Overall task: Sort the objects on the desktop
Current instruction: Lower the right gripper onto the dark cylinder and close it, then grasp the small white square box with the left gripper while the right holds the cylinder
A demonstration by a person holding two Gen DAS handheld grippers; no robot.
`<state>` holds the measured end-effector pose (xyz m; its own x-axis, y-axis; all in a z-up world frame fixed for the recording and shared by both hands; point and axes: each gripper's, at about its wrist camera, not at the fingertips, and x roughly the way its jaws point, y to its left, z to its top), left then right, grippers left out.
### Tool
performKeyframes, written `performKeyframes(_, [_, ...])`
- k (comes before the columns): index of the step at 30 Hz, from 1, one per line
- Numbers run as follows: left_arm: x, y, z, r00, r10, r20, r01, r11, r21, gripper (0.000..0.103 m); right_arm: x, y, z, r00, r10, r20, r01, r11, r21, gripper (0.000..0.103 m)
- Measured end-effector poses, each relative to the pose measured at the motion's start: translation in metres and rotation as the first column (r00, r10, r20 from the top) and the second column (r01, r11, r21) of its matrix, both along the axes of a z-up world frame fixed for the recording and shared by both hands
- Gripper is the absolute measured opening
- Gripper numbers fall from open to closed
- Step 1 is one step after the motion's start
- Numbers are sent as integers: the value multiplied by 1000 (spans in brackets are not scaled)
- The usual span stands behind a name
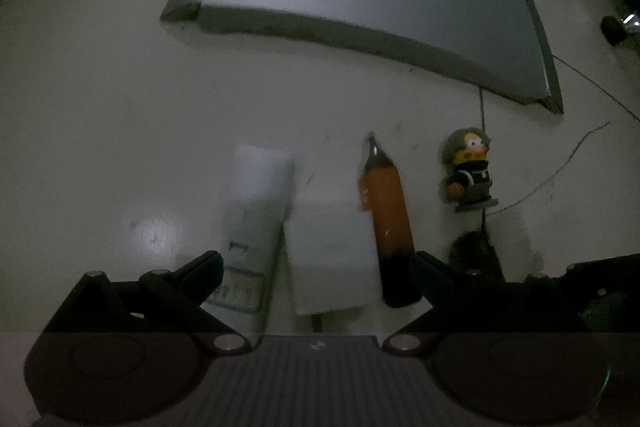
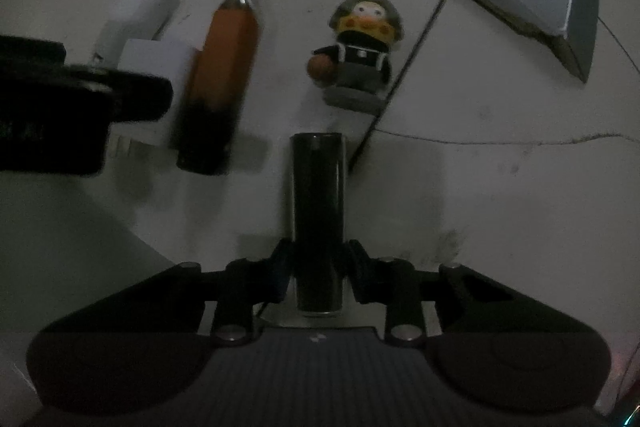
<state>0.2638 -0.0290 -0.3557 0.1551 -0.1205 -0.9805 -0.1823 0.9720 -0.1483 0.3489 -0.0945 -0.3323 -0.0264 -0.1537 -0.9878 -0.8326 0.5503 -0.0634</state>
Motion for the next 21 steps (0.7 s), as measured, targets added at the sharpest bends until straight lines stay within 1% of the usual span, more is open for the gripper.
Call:
performKeyframes(2, [2,-2,2,1000,9,-1,-9,1000,-26,101,6,-7,3,999,-32,26,32,999,-13,31])
performKeyframes(4, [4,-6,4,1000,1,-2,-1,999,-39,98,16,-16,8,994,-102,30,102,995,-3,31])
performKeyframes(5, [5,-10,5,1000,-18,6,18,1000,-24,97,21,-20,10,990,-138,32,138,990,2,31])
performKeyframes(7, [6,-17,4,998,-65,6,65,998,13,97,25,-23,16,987,-147,58,146,989,17,31])
performKeyframes(8, [6,-19,3,997,-74,0,74,997,18,97,27,-25,19,986,-151,72,149,988,25,31])
performKeyframes(11, [3,-20,-4,998,-56,-12,56,998,16,97,31,-27,22,985,-166,52,165,986,39,31])
performKeyframes(12, [2,-20,-7,999,-51,-18,51,998,19,92,32,-27,24,984,-166,58,164,986,40,31])
performKeyframes(13, [2,-19,-7,999,-46,-22,47,999,23,89,34,-27,25,984,-166,66,163,986,40,31])
performKeyframes(15, [3,-16,-8,999,-22,-35,23,999,39,88,37,-27,28,983,-164,77,162,986,41,31])
performKeyframes(16, [4,-14,-9,998,-10,-58,13,999,47,86,39,-28,30,984,-162,78,159,986,43,31])
performKeyframes(17, [5,-12,-13,996,-3,-92,7,999,45,79,41,-28,32,984,-159,77,156,987,46,31])
performKeyframes(18, [6,-10,-17,993,-2,-115,6,999,33,75,43,-28,33,985,-156,77,153,987,48,31])
performKeyframes(20, [7,-6,-21,991,2,-131,-2,1000,3,75,47,-31,37,983,-162,85,157,986,56,31])
performKeyframes(21, [8,-4,-22,991,5,-134,-7,1000,-12,73,50,-32,40,982,-163,91,158,986,60,31])
